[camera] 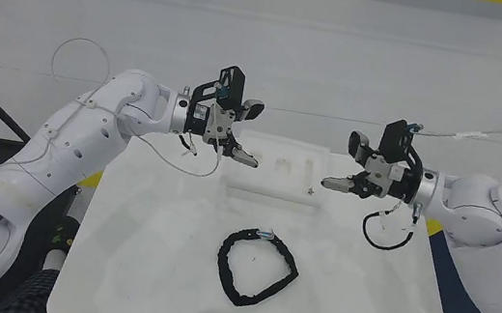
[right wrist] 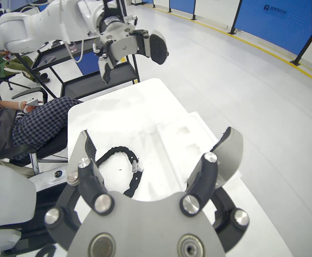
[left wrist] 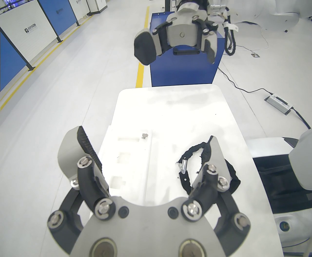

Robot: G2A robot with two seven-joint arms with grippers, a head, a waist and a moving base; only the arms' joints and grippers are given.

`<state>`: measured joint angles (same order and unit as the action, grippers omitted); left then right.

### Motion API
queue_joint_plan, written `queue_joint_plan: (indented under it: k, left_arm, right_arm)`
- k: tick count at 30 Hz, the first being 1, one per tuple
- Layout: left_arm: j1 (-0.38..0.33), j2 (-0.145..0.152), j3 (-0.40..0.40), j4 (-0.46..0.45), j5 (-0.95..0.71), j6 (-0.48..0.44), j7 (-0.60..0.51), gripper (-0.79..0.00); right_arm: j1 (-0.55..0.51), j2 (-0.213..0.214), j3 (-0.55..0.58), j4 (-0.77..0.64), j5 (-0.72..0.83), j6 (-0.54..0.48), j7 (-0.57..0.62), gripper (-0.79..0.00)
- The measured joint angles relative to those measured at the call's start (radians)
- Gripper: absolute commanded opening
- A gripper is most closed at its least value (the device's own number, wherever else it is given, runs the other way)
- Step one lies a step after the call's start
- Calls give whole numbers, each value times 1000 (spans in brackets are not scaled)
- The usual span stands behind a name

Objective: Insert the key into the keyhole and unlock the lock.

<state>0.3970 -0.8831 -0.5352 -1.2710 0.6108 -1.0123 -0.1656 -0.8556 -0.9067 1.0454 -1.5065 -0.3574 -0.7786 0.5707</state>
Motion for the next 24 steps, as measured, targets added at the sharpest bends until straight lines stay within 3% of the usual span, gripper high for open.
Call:
queue_joint_plan:
  k: [12,19,24]
  left_arm:
    - [0,0,0,0,0,0,0,0]
    - [0,0,0,0,0,0,0,0]
    - [0,0,0,0,0,0,0,0]
  right_arm:
    - [133,-94,-211,255,-32,254,-31,0]
    - [206,-160,-317,389,5,467,70,0]
    - [252,-217,-390,493,74,535,151,0]
